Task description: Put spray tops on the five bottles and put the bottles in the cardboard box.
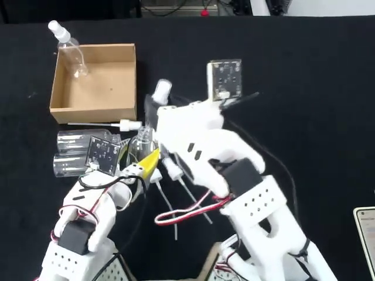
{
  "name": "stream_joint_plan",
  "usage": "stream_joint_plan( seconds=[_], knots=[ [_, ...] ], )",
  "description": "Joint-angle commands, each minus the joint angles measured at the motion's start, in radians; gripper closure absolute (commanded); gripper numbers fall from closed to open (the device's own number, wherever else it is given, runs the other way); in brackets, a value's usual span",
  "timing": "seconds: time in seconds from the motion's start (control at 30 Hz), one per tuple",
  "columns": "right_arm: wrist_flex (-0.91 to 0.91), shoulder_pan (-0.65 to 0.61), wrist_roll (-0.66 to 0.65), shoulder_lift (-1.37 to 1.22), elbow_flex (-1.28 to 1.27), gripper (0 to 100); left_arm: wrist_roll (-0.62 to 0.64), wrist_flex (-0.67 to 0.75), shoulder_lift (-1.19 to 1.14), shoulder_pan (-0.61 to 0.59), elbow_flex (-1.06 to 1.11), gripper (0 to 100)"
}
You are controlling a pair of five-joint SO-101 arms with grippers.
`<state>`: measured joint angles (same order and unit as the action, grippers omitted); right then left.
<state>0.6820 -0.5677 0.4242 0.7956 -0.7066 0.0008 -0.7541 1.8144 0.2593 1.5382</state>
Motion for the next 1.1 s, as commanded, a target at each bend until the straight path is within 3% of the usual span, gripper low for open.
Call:
stream_joint_plan(
  seconds=[0.0, 0.3, 0.87, 1.07],
  knots=[
    [-0.109, -0.028, -0.003, 0.027, -0.036, 98.4, 0.005, 0.026, 0.011, -0.007, -0.012, 90],
    [-0.295, -0.029, -0.144, 0.027, -0.2, 98.6, 0.006, 0.018, 0.011, -0.03, -0.019, 90],
    [-0.288, -0.054, -0.16, 0.028, -0.26, 98.7, 0.002, 0.018, 0.011, -0.033, -0.019, 90],
    [-0.204, -0.075, -0.16, 0.028, -0.214, 98.7, 0.005, 0.017, 0.011, -0.035, -0.019, 90]
  ],
)
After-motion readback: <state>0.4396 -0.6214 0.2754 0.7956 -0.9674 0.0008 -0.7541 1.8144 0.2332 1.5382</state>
